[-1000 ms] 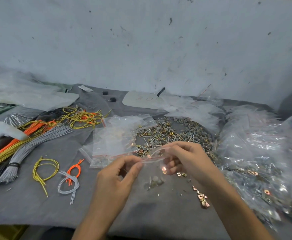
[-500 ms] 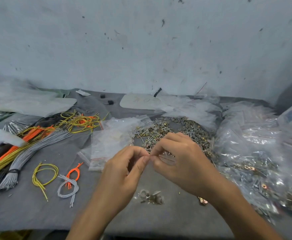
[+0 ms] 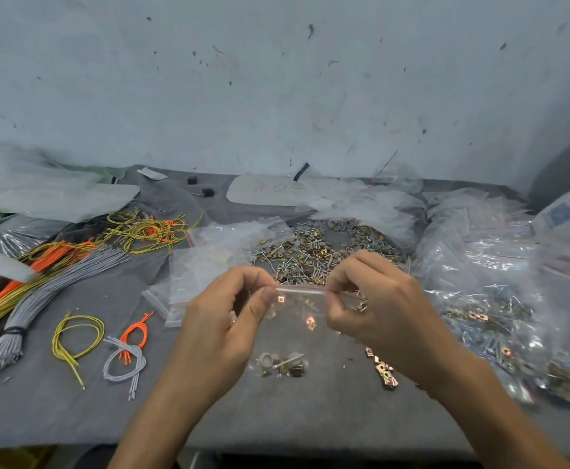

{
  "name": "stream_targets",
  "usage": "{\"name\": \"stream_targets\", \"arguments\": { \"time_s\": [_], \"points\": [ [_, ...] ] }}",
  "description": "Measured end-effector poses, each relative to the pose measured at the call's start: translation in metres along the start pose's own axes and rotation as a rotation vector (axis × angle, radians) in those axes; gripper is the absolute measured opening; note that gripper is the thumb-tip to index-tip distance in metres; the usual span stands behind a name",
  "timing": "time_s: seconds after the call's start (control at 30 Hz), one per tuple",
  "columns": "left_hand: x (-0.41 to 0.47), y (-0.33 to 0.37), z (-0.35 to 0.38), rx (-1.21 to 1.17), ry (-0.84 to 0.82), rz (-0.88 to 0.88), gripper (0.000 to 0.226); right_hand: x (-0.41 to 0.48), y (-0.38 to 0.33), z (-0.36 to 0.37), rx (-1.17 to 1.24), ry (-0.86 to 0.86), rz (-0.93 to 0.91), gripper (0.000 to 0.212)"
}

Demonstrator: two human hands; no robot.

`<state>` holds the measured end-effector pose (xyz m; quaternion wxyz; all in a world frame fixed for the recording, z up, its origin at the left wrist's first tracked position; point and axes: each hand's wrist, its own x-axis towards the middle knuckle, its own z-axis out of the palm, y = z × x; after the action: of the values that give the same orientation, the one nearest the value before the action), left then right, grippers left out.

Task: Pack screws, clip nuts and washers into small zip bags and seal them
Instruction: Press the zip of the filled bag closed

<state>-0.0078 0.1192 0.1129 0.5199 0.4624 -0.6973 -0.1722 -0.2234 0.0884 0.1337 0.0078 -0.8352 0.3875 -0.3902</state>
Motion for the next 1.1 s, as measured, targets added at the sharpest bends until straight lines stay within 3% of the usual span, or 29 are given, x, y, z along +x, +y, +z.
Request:
{"name": "stream_targets", "arguments": {
  "time_s": [0.17,0.3,0.37,0.43,0.53,0.6,0.63,0.73,0.8,0.9,0.97,1.1],
  "points": [
    [-0.001,-0.002,0.005,0.010,0.004,-0.017,0.010,-0.019,0.013,-0.003,0.025,0.032,0.075,0.007],
    [0.000,-0.009,0.000,-0.117,0.099,-0.089,0.009,-0.042,0.033,-0.012,-0.028,0.127,0.246,0.018],
    [0.001,-0.010,0.001,-0.135,0.065,-0.078,0.007,-0.057,0.037,-0.014,0.065,0.170,0.367,0.017],
    [0.000,-0.007,0.015,-0.102,-0.046,-0.038,0.019,-0.075,0.026,-0.005,0.290,0.161,0.484,0.007],
    [-0.004,0.001,0.047,-0.140,-0.145,0.010,0.027,-0.096,0.006,0.016,0.687,0.101,0.694,0.056],
    [-0.007,0.004,0.066,-0.205,-0.197,0.008,0.028,-0.105,0.002,0.026,0.770,0.080,0.765,0.082],
    [-0.009,0.006,0.075,-0.252,-0.225,-0.006,0.028,-0.109,0.003,0.029,0.795,0.091,0.792,0.080],
    [-0.014,0.012,0.102,-0.381,-0.276,-0.041,0.022,-0.121,0.011,0.026,0.913,0.174,0.885,0.041],
    [-0.018,0.010,0.113,-0.400,-0.297,-0.060,0.026,-0.129,0.021,0.015,0.848,0.224,0.880,0.017],
    [-0.026,-0.006,0.113,-0.350,-0.272,-0.115,0.037,-0.132,0.057,-0.021,0.653,0.347,0.890,0.012],
    [-0.033,-0.024,0.107,-0.308,-0.238,-0.192,0.038,-0.122,0.093,-0.052,0.466,0.379,0.924,0.018],
    [-0.050,-0.065,0.095,-0.189,-0.222,-0.339,0.016,-0.082,0.179,-0.100,0.233,0.367,1.012,0.048]
  ]
}}
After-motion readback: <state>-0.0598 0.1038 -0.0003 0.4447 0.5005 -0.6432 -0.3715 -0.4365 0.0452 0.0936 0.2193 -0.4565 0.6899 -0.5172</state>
